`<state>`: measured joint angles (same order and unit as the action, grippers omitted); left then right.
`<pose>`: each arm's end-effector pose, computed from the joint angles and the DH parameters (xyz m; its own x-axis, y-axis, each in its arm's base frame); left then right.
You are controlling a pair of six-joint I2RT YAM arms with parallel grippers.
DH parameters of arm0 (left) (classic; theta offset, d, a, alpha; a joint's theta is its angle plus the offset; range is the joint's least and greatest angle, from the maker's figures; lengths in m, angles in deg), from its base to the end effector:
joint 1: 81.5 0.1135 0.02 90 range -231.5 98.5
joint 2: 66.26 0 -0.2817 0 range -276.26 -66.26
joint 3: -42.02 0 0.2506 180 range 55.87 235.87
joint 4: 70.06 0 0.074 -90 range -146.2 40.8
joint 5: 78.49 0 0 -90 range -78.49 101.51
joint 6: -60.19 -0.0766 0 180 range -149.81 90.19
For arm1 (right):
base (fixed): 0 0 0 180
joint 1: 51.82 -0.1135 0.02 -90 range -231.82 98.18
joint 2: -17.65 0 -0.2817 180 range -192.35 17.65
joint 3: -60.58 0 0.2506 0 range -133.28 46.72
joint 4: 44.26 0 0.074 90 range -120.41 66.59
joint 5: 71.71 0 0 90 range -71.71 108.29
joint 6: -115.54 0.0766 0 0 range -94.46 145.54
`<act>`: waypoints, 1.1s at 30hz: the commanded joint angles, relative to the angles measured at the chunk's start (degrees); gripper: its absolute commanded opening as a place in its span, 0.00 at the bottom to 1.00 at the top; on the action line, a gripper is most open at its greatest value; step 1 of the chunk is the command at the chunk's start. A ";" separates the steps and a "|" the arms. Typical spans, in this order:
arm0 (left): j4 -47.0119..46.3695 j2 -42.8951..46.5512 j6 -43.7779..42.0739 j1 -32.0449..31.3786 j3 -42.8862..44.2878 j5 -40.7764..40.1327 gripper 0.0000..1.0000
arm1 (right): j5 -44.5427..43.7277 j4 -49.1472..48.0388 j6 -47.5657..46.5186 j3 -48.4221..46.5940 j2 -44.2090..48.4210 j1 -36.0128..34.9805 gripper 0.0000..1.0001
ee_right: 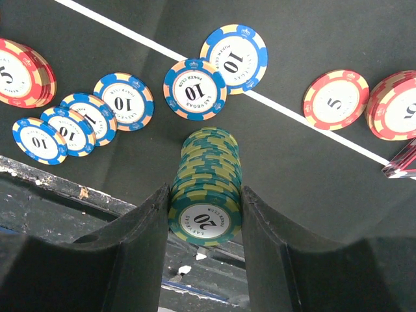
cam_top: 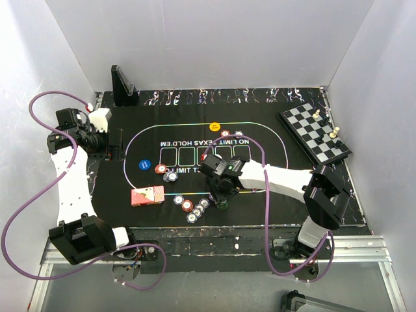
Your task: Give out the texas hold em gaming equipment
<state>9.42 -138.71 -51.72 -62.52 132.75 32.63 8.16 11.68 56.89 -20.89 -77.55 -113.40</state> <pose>0.2388 0.0530 0.3332 -0.8208 0.0858 -0.5648 0.1800 0.9771 -0.1132 0.1741 0.2934 0.1945 -0.8164 -0.4326 -0.3825 -0.4824 0.8751 0.0399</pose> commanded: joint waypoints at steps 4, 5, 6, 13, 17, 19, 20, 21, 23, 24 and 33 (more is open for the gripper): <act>-0.94 1.87 -0.15 0.26 -0.15 0.67 1.00 | -2.70 4.84 -1.82 -6.38 1.15 -0.21 0.01; -0.94 1.87 -0.24 0.27 -0.41 0.67 1.00 | -2.70 5.46 -2.17 -7.52 0.98 -0.21 0.01; -1.11 1.87 -0.24 0.27 -0.50 0.67 1.00 | -2.96 6.07 -2.44 -8.58 0.72 -0.21 0.01; -1.38 1.87 -0.06 0.18 -0.86 0.94 1.00 | -3.84 9.42 -3.93 -14.47 -0.95 -0.21 0.01; -1.90 1.78 0.29 0.18 -1.47 1.29 1.00 | -3.93 9.77 -5.95 -19.73 -4.54 -0.12 0.01; -2.34 1.60 0.73 0.18 -1.65 1.55 1.00 | -3.84 10.03 -7.09 -23.95 -7.71 -0.03 0.01; -2.43 1.34 0.90 0.18 -1.82 1.73 1.00 | -3.76 10.03 -7.97 -26.40 -9.81 0.23 0.01; -2.52 1.17 1.08 0.26 -1.91 1.90 1.00 | -3.41 9.77 -8.58 -28.78 -12.01 0.58 0.01; -2.69 0.99 1.26 0.18 -1.91 2.08 1.00 | -2.35 9.86 -9.55 -33.70 -16.40 1.37 0.01; -2.61 0.90 1.17 0.26 -1.82 2.08 1.00 | -1.83 9.77 -10.08 -36.07 -18.51 1.81 0.01; -2.96 0.81 0.99 0.26 -1.82 1.46 1.00 | 0.99 10.12 -12.72 -57.79 -36.27 4.89 0.01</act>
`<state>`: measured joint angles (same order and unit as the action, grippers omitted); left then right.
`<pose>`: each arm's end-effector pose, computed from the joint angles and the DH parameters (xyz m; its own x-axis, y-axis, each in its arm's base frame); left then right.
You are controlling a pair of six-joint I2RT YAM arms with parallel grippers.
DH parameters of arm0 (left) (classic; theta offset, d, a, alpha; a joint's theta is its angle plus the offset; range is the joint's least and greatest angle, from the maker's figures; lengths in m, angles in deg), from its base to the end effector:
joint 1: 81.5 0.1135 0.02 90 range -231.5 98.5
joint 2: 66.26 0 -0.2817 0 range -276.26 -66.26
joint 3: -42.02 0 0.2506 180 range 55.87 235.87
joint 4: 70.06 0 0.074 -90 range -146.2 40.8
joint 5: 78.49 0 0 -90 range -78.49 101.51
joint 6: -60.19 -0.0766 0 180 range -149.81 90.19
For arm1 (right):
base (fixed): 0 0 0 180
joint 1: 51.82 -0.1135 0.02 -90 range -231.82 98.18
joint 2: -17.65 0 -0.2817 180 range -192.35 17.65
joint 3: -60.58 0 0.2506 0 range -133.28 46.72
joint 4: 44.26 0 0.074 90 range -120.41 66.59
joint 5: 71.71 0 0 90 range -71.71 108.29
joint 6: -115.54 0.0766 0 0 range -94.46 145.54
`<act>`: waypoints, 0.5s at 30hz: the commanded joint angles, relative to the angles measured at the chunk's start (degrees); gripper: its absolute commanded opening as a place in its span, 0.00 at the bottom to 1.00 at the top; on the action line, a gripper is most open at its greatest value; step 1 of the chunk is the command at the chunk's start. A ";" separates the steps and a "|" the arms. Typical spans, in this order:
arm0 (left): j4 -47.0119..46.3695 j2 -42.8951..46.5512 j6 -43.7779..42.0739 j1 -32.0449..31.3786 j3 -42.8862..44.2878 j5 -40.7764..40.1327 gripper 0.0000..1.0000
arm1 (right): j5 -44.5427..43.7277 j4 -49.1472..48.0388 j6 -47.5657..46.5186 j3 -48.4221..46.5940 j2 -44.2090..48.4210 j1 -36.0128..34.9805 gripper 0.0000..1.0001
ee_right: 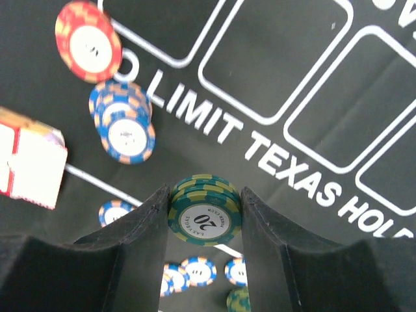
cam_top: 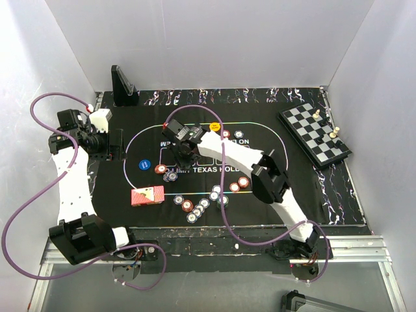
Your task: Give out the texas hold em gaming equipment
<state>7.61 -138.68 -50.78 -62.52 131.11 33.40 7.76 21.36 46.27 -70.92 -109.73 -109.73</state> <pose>0.2413 0.0528 0.3270 -0.8191 0.0694 -0.5694 0.1738 0.9760 -0.1310 0.2840 0.4265 0.2241 -0.7151 -0.4853 -0.5031 -0.5704 0.8211 0.0187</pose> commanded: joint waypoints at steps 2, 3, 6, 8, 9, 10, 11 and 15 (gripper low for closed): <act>-1.32 0.62 0.05 0.26 -0.27 0.79 1.00 | 2.26 -1.05 -2.62 -9.09 -6.12 1.48 0.01; -1.32 0.53 0.05 0.27 -0.27 0.79 1.00 | 2.35 -1.58 -2.71 -9.79 -7.18 1.48 0.01; -1.41 0.00 -0.03 0.18 -0.45 0.96 1.00 | 3.14 -1.93 -2.71 -12.51 -10.61 1.83 0.01; -1.76 -0.09 0.05 0.18 -0.54 0.96 1.00 | 3.75 -2.20 -2.71 -13.83 -12.45 1.92 0.01; -1.76 -0.17 -0.03 0.26 -0.45 0.96 1.00 | 3.93 -2.28 -2.63 -14.36 -13.16 1.92 0.01; -1.85 -0.17 -0.12 0.18 -0.62 0.87 1.00 | 4.28 -2.55 -2.45 -14.89 -13.86 2.10 0.01; -1.94 -0.26 -0.12 0.18 -0.62 0.87 1.00 | 4.81 -2.90 -2.28 -15.33 -14.39 2.19 0.01; -2.11 -0.53 -0.30 0.18 -0.80 0.52 1.00 | 5.86 -4.30 -2.01 -15.95 -15.97 2.36 0.01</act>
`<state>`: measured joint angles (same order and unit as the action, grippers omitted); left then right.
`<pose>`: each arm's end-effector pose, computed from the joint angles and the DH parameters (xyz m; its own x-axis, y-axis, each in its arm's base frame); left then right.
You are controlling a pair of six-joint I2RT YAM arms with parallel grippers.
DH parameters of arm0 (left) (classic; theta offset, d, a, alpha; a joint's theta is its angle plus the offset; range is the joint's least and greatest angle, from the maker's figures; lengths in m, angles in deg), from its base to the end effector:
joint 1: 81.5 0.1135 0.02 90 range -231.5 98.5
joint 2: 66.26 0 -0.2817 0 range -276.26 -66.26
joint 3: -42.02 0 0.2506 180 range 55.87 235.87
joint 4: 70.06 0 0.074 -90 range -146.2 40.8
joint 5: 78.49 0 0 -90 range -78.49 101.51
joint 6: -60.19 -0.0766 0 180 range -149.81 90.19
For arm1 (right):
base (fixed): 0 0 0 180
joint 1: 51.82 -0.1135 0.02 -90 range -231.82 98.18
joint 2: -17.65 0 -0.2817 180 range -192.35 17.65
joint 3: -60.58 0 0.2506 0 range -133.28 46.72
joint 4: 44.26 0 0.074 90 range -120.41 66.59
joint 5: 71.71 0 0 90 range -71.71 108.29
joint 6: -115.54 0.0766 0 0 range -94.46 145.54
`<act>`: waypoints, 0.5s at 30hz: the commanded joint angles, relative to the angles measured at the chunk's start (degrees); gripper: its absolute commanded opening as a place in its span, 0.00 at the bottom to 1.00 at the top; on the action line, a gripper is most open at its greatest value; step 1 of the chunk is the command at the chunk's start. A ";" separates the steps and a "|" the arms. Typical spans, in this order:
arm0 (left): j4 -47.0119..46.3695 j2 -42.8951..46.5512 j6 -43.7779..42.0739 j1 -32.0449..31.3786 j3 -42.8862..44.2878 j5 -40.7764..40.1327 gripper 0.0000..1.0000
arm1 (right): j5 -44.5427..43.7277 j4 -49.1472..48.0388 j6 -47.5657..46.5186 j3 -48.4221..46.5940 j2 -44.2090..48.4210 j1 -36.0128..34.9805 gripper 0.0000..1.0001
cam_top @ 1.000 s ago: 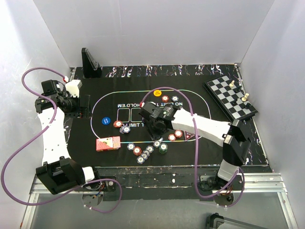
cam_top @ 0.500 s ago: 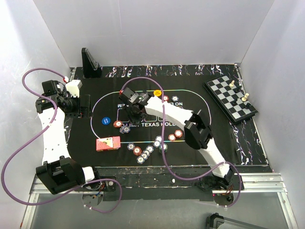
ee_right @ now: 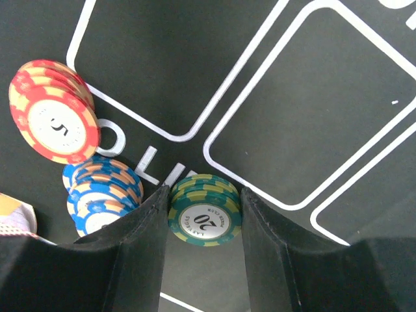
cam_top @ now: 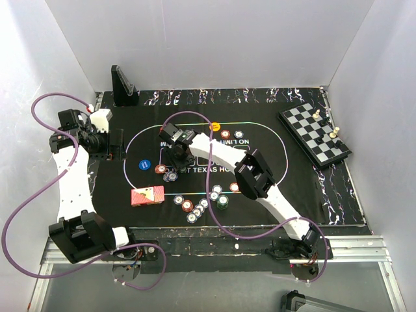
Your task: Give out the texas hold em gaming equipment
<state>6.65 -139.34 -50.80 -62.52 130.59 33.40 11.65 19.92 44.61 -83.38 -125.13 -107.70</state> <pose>0.2451 0.0541 0.3228 -0.8211 0.0691 -0.5666 0.1736 0.9758 -0.1326 0.3231 0.4611 0.1553 -0.7314 -0.5009 -0.4627 -0.5861 0.8087 0.0510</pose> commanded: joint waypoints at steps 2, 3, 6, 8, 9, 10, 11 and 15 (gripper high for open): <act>-1.41 0.04 -0.28 0.18 -0.36 0.52 1.00 | 2.59 -3.56 -0.26 -3.58 -1.27 0.33 0.01; -1.50 0.04 -0.19 0.26 -0.28 0.52 1.00 | 2.76 -3.92 -0.09 -3.67 -1.53 0.33 0.01; -1.50 -0.13 -0.19 0.18 -0.19 0.87 1.00 | 4.43 -4.44 0.00 -3.93 -2.33 0.42 0.05; -1.50 -0.14 -0.10 0.26 -0.10 0.87 1.00 | 4.96 -4.71 0.00 -3.84 -2.68 0.51 0.25; -1.50 -0.13 -0.10 0.27 -0.19 0.96 1.00 | 4.96 -4.62 0.09 -3.93 -2.77 0.51 0.32; -1.50 -0.31 -0.10 0.18 -0.19 0.79 1.00 | 5.05 -4.54 0.00 -3.84 -2.85 0.59 0.40; -1.41 -0.22 -0.01 0.18 -0.27 0.87 1.00 | 4.88 -4.45 0.00 -3.84 -2.59 0.68 0.46; -1.33 0.13 0.25 0.26 -0.45 1.14 1.00 | 3.65 -4.44 -0.35 -3.14 -1.01 0.86 0.61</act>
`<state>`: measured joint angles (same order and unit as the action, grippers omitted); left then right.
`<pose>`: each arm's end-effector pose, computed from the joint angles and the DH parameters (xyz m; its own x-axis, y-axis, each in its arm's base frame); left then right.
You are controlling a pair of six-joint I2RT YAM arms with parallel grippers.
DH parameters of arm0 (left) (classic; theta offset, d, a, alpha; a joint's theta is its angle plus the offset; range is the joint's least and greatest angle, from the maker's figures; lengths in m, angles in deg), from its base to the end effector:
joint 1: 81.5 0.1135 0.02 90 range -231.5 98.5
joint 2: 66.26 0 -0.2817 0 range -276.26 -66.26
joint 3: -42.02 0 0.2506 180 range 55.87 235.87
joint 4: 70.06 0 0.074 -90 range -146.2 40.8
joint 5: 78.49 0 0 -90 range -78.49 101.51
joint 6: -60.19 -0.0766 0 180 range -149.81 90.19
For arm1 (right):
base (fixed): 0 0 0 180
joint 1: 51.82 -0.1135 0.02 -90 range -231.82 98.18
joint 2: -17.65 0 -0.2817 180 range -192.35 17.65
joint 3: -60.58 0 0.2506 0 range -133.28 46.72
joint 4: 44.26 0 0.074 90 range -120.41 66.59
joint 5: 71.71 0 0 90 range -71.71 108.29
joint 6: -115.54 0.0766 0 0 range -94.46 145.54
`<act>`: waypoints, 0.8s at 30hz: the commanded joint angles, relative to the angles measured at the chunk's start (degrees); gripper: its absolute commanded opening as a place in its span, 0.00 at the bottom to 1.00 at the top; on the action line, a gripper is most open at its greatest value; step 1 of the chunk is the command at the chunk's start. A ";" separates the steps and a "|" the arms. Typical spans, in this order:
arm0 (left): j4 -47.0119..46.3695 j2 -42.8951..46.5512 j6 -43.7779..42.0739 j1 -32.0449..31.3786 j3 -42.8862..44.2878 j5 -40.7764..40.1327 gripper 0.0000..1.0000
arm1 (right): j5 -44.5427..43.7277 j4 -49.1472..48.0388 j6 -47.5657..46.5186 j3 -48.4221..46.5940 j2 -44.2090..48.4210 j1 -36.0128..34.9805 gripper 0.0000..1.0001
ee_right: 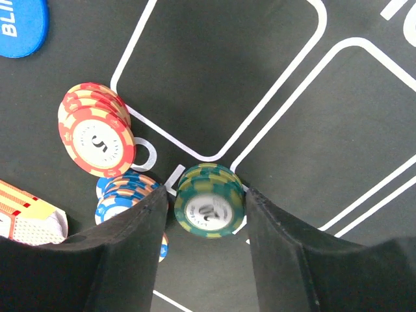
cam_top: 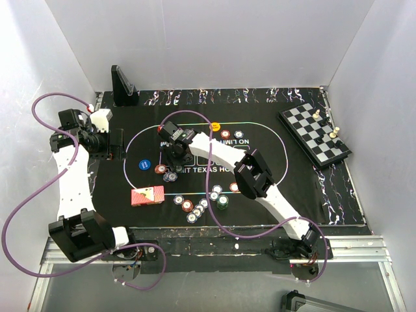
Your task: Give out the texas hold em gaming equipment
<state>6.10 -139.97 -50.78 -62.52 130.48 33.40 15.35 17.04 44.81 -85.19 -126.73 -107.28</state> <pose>0.2483 0.0552 0.3203 -0.8230 0.0681 -0.5640 0.1729 0.9757 -0.1344 0.3292 0.4714 0.1534 -0.7298 -0.4789 -0.4879 -0.6009 0.7897 0.1236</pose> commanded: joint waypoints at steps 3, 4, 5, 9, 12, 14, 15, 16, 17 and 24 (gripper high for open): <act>-0.60 1.29 0.58 0.27 -0.43 1.14 1.00 | -0.66 -1.74 -1.07 -1.24 2.43 0.88 0.71; -0.52 1.29 0.49 0.18 -0.34 1.14 1.00 | -0.58 -1.56 -1.33 -1.58 2.87 1.06 0.74; -0.34 1.55 0.67 0.26 -0.34 1.14 1.00 | -0.75 -1.39 -1.34 -1.76 3.39 1.23 0.76; 0.01 2.26 0.58 0.35 -0.08 0.96 1.00 | -2.76 -0.68 -1.69 -1.24 6.64 1.76 0.77; 0.27 2.61 0.76 0.27 0.27 1.05 1.00 | -4.61 -0.68 -2.22 1.13 10.94 2.37 0.77; 0.54 2.70 0.84 0.35 0.54 1.22 1.00 | -5.76 -0.25 -2.48 3.49 14.37 2.64 0.78; 0.45 2.87 1.02 0.27 0.62 1.31 1.00 | -6.28 -0.24 -2.57 5.25 16.65 2.73 0.78; 0.54 3.22 1.11 0.35 0.54 1.40 1.00 | -6.72 -0.24 -2.65 7.79 19.02 2.73 0.78; 0.45 3.31 1.28 0.18 0.80 1.66 1.00 | -6.99 -0.50 -2.57 10.95 21.31 2.73 0.79; 0.71 4.02 2.07 0.18 -0.08 3.33 1.00 | -8.13 -2.79 -0.38 38.71 39.59 1.50 0.86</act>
<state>6.73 -138.16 -49.51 -62.50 130.46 34.54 8.96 14.28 43.34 -57.81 -93.86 -104.57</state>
